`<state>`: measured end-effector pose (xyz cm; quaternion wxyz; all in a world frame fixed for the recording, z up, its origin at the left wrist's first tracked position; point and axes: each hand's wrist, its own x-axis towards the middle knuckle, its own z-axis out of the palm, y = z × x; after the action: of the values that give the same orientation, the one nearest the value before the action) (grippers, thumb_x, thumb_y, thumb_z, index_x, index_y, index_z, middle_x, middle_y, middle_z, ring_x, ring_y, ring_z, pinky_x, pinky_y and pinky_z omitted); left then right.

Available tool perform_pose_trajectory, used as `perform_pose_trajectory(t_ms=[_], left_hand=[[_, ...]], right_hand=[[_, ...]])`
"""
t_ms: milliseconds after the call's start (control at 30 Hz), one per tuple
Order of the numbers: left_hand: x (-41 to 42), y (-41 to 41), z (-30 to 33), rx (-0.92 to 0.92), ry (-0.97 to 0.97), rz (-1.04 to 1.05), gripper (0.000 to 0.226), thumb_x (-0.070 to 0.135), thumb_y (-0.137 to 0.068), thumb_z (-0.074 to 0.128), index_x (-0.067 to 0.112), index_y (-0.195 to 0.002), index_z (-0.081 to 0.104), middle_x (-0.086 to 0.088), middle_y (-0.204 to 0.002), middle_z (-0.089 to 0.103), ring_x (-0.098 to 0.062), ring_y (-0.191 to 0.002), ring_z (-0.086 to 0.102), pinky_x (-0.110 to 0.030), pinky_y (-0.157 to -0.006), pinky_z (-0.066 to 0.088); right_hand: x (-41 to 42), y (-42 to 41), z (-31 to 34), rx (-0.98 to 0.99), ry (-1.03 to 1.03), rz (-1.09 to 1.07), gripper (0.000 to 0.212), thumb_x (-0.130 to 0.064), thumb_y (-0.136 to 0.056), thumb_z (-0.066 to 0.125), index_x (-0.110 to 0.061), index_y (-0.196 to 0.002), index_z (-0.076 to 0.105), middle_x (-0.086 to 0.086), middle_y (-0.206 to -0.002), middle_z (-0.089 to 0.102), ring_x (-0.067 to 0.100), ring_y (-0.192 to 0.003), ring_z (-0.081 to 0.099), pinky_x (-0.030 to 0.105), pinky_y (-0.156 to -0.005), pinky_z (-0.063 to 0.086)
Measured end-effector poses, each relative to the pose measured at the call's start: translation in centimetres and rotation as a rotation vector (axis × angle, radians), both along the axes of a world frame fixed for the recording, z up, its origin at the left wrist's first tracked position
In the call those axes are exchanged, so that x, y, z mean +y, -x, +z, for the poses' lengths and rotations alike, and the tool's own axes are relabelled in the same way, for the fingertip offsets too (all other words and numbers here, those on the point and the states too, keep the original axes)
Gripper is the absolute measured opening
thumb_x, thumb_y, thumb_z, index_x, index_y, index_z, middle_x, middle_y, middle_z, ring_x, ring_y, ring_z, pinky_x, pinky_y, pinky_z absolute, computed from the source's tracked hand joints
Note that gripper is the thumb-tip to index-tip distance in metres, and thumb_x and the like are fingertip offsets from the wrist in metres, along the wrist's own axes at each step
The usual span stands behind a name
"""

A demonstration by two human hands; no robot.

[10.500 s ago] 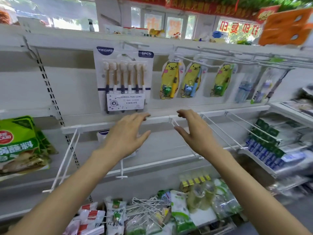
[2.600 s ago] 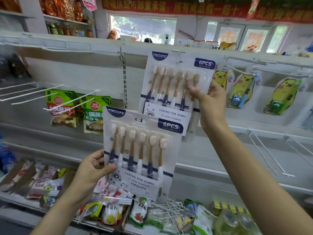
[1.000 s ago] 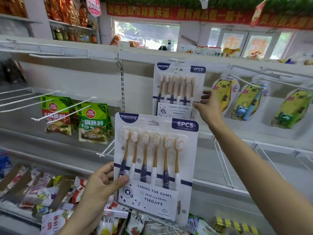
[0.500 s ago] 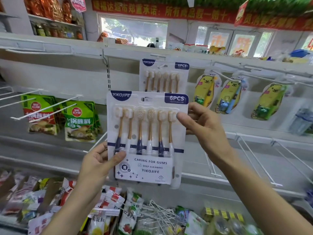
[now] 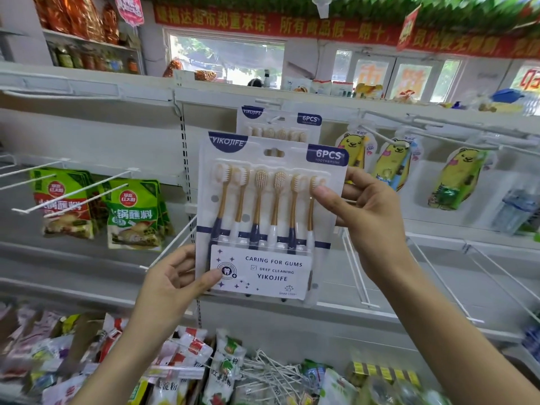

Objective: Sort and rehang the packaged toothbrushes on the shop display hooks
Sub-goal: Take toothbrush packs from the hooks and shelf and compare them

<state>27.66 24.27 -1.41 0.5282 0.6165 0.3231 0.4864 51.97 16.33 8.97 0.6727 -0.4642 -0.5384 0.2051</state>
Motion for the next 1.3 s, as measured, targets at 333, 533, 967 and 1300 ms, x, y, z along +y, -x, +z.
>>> perform_pose_trajectory(t_ms=[333, 533, 967, 1300], left_hand=[[2.1, -0.3, 1.4, -0.024, -0.073, 0.046, 0.036, 0.014, -0.071, 0.074, 0.020, -0.107, 0.068, 0.008, -0.096, 0.078, -0.007, -0.086, 0.074, -0.016, -0.069, 0.056], [3.1, -1.2, 2.2, -0.011, -0.079, 0.060, 0.033, 0.001, -0.081, 0.073, 0.015, -0.111, 0.067, 0.006, -0.100, 0.078, -0.008, -0.086, 0.074, -0.014, -0.067, 0.055], [5.6, -3.5, 1.7, -0.053, -0.073, 0.082, 0.033, 0.004, -0.083, 0.071, 0.016, -0.113, 0.066, 0.009, -0.102, 0.077, -0.007, -0.088, 0.074, -0.014, -0.067, 0.056], [9.1, -5.4, 1.5, -0.021, -0.057, 0.087, 0.034, 0.005, -0.084, 0.072, 0.013, -0.116, 0.065, 0.007, -0.101, 0.077, -0.004, -0.087, 0.073, -0.015, -0.067, 0.056]], right_hand=[[2.3, 0.2, 1.3, -0.030, -0.051, -0.019, 0.033, -0.009, -0.090, 0.070, -0.008, -0.122, 0.066, 0.007, -0.107, 0.077, 0.024, -0.101, 0.074, 0.049, -0.090, 0.059], [3.7, -0.3, 1.7, -0.012, -0.059, -0.060, 0.031, -0.012, -0.092, 0.069, -0.007, -0.122, 0.066, 0.007, -0.106, 0.077, 0.023, -0.101, 0.074, 0.048, -0.090, 0.059], [6.1, -1.6, 2.1, -0.044, -0.071, -0.099, 0.029, -0.011, -0.092, 0.070, -0.008, -0.121, 0.066, 0.006, -0.107, 0.077, 0.022, -0.101, 0.074, 0.049, -0.089, 0.059], [9.7, -3.6, 1.2, -0.017, -0.025, -0.130, 0.031, -0.016, -0.091, 0.072, -0.012, -0.121, 0.066, 0.005, -0.108, 0.076, 0.020, -0.102, 0.073, 0.049, -0.092, 0.058]])
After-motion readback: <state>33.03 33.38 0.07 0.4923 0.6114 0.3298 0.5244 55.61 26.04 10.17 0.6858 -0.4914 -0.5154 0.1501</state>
